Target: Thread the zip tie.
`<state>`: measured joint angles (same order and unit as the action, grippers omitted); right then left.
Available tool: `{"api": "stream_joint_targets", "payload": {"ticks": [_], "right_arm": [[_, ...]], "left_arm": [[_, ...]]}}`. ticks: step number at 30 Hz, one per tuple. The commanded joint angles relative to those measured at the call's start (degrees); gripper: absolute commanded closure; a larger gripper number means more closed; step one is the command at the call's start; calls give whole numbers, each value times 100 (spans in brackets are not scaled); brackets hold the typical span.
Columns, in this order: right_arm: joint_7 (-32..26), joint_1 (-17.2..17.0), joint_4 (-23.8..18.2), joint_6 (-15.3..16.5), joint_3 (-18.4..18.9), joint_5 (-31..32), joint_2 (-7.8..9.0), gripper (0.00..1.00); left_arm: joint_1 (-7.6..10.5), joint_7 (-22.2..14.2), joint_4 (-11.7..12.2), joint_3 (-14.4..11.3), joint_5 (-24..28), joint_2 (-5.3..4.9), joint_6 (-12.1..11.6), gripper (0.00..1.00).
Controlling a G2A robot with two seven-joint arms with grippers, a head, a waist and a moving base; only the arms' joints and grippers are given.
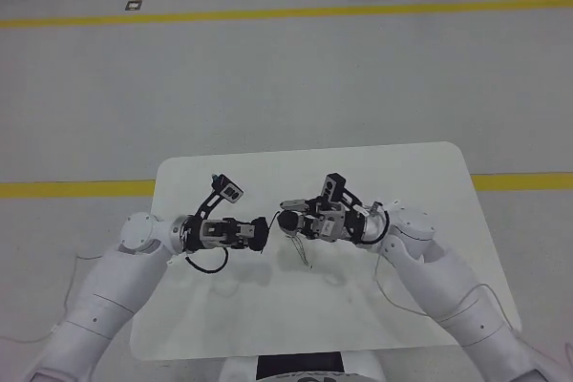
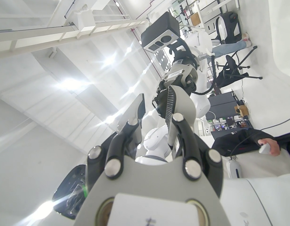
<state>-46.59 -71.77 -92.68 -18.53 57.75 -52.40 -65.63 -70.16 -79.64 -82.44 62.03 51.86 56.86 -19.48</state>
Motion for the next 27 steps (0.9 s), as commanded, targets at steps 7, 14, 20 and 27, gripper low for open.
{"api": "stream_joint_targets", "payload": {"ticks": [7, 14, 20, 27], "right_arm": [[16, 35, 9, 6, -52, -3, -29, 84], [14, 28, -5, 2, -57, 34, -38, 85], [14, 10, -21, 12, -44, 52, -43, 88], [16, 9, -33, 16, -39, 49, -54, 88]], "left_arm": [[0, 0, 0, 0, 0, 0, 0, 100], [0, 0, 0, 0, 0, 0, 0, 100], [0, 0, 0, 0, 0, 0, 0, 100], [0, 0, 0, 0, 0, 0, 0, 100]]}}
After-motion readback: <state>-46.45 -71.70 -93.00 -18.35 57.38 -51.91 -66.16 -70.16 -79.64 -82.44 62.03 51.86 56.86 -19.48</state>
